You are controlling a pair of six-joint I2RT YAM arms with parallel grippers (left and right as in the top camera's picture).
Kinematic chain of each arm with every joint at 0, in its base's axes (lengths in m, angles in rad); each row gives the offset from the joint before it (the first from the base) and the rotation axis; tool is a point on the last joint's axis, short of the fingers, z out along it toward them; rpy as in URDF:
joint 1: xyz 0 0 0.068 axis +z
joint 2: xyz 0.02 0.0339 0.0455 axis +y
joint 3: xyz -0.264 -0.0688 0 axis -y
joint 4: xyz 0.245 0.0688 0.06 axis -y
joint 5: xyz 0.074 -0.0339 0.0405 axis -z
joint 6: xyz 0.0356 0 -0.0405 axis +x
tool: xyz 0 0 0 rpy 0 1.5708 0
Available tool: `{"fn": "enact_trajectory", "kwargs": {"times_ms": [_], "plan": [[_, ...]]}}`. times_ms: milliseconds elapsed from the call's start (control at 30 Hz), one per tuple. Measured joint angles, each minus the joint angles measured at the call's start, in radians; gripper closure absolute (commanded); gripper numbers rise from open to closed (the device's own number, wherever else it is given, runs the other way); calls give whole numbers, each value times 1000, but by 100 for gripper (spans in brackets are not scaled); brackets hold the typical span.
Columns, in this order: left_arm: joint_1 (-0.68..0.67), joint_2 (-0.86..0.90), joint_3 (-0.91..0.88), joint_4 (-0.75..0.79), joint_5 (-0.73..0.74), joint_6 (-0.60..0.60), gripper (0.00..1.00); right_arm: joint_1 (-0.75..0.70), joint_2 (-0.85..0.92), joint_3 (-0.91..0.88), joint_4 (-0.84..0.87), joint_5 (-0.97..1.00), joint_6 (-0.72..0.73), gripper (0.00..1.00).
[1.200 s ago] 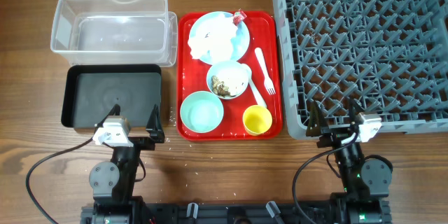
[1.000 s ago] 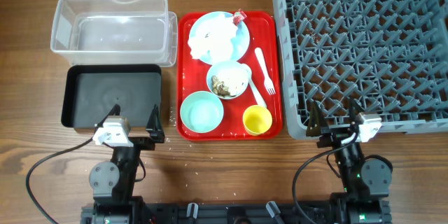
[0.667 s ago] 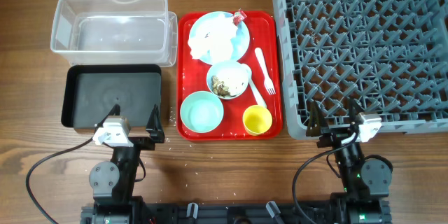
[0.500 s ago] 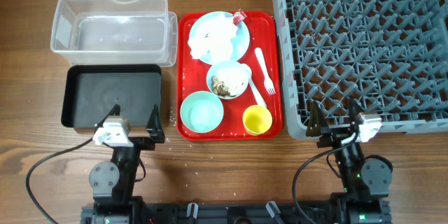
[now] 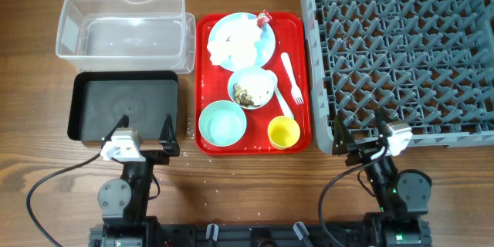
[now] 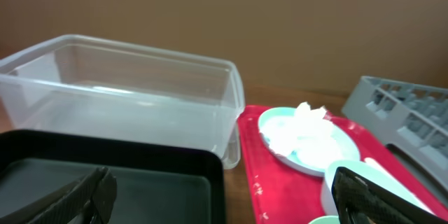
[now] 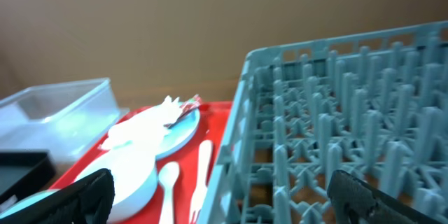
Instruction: Sort waste into correct bins and load items into the dishwasher rack
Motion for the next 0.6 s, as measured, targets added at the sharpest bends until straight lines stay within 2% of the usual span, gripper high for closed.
{"fn": "enact_trajectory", "kwargs": {"times_ms": [100, 200, 267, 400, 433, 500, 600], "plan": [[0, 7, 21, -16, 45, 0, 0, 0, 88, 60, -17, -44, -34, 2], [0, 95, 161, -77, 63, 0, 0, 0, 235, 249, -82, -81, -81, 0], [0, 253, 343, -126, 81, 5, 0, 0, 423, 459, -201, -108, -125, 0], [-10, 602, 663, -229, 118, 27, 0, 0, 729, 761, -489, -128, -154, 0], [-29, 786, 811, -288, 124, 27, 0, 0, 802, 823, -527, -129, -154, 0], [-65, 987, 984, -385, 125, 51, 0, 0, 887, 889, -593, -143, -153, 0], [-182, 1394, 1392, -655, 98, 116, 1, 0, 974, 908, -597, -205, -153, 0]]}}
